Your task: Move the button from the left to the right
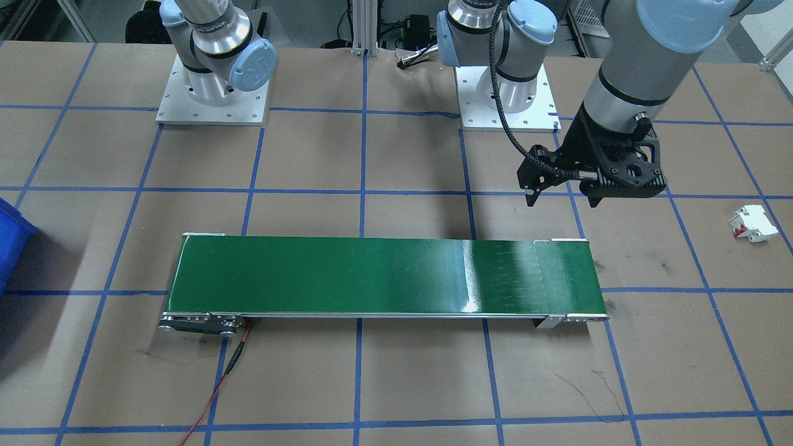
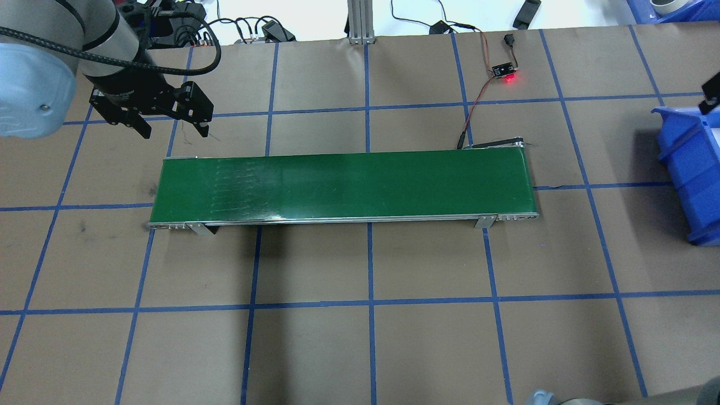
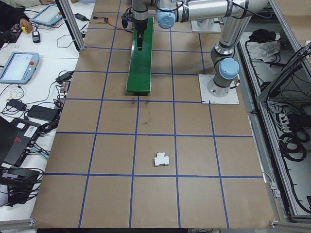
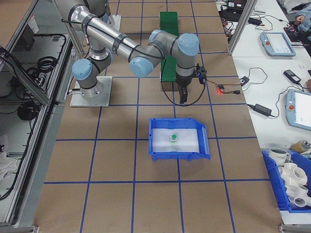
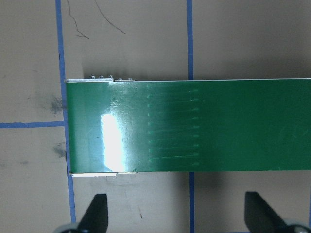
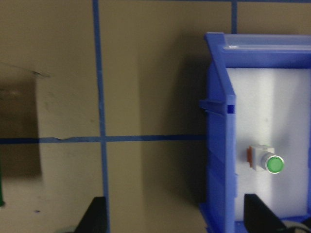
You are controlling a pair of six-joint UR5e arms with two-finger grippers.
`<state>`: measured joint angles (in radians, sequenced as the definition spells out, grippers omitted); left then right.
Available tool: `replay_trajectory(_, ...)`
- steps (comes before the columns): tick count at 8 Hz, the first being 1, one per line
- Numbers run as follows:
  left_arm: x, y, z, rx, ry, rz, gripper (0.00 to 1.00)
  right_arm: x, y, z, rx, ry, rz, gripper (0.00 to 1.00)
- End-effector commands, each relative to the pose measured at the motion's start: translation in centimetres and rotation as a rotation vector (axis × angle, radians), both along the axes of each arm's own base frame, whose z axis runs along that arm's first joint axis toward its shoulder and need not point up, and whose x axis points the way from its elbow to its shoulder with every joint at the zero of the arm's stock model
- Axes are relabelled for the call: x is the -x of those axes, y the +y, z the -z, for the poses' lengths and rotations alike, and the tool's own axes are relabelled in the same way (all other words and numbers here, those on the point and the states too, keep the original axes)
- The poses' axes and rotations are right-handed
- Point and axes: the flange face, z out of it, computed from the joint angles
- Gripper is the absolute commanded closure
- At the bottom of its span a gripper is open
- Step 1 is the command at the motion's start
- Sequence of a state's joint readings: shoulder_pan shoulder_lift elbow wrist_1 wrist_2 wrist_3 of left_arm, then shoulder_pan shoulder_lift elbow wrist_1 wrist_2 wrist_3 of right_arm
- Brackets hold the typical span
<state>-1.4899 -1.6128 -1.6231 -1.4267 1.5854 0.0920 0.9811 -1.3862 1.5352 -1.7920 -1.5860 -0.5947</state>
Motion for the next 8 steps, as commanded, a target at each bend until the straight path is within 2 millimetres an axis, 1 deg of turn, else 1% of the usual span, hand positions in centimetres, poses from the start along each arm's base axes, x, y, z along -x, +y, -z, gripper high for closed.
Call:
replay_trajectory(1, 0.0, 0.0, 0.1, -0.002, -0.001, 0.001, 0.0, -14.2, -1.1, -4.0, 0.058, -0.009, 0.057, 0.0)
replay_trajectory(2, 0.0, 0.0, 0.2, -0.004, 0.0, 0.001, 0.0, -20.4, -1.2, -4.6, 0.074, -0.015, 0.067, 0.0)
replay_trajectory(3, 0.0, 0.0, 0.3, -0.007, -0.002, 0.007, 0.0, -26.7, -0.7, -5.2, 0.095, -0.024, 0.076, 0.0)
replay_trajectory(4, 0.0, 0.0, 0.3, -0.007, -0.002, 0.007, 0.0, -32.4, 0.9, -6.2, 0.119, -0.032, 0.059, 0.0)
replay_trajectory(5, 0.0, 0.0, 0.3, -0.006, -0.002, 0.007, 0.0, -37.1, 1.5, -6.4, 0.154, -0.05, 0.066, 0.0)
replay_trajectory(6, 0.0, 0.0, 0.2, -0.004, -0.002, 0.007, 0.0, -39.3, 2.0, -6.3, 0.168, -0.062, 0.054, 0.0)
replay_trajectory(8, 0.0, 0.0, 0.0, -0.001, -0.001, 0.007, 0.0, -39.5, 2.1, -6.1, 0.165, -0.056, 0.05, 0.0)
